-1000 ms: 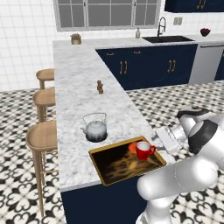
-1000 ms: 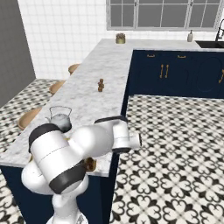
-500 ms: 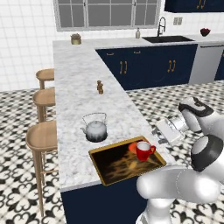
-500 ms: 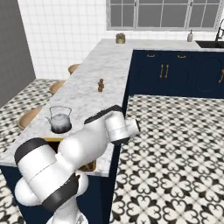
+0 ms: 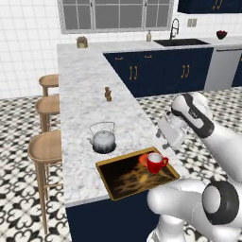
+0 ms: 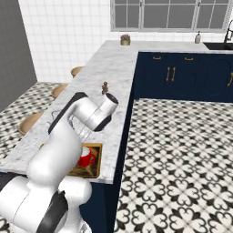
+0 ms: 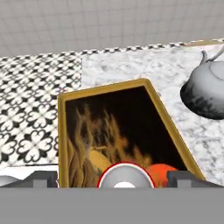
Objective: Pick the kettle from the counter and place it on the tray. Then pick the mug from the cabinet and place it on the tray. Then close the cabinet doors.
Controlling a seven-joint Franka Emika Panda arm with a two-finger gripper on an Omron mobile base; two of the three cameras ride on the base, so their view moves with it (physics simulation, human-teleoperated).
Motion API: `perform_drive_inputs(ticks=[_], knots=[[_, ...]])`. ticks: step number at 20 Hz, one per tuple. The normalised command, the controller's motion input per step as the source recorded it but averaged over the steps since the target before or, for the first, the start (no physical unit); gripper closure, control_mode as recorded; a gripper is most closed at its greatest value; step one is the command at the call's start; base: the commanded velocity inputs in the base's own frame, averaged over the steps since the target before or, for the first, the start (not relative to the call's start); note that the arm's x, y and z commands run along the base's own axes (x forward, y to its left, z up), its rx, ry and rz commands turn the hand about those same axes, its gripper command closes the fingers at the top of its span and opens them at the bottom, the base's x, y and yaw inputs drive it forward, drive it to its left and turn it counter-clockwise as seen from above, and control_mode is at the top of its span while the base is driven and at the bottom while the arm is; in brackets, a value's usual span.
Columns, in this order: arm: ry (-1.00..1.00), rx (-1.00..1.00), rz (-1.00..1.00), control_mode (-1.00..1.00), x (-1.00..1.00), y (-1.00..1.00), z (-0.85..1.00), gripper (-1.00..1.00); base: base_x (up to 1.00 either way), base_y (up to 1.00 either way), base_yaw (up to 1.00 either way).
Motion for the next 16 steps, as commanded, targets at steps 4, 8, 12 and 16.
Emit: perform_drive_inputs(ticks=[4,8,12,16], knots=[[-0.27,-0.22,0.0,-1.0,-0.08,0.51,0.55,-1.0,0.0,0.0,0.0],[-0.36,-0.14,0.0,-1.0,-0.07,0.51,0.42,-1.0,0.0,0.0,0.0],[-0.14,-0.24,0.0,-1.0,0.01,0.58,0.43,-1.0,0.0,0.0,0.0],[-0.06,-0.3,0.0,-1.0,0.11,0.65,0.35,-1.0,0.0,0.0,0.0]])
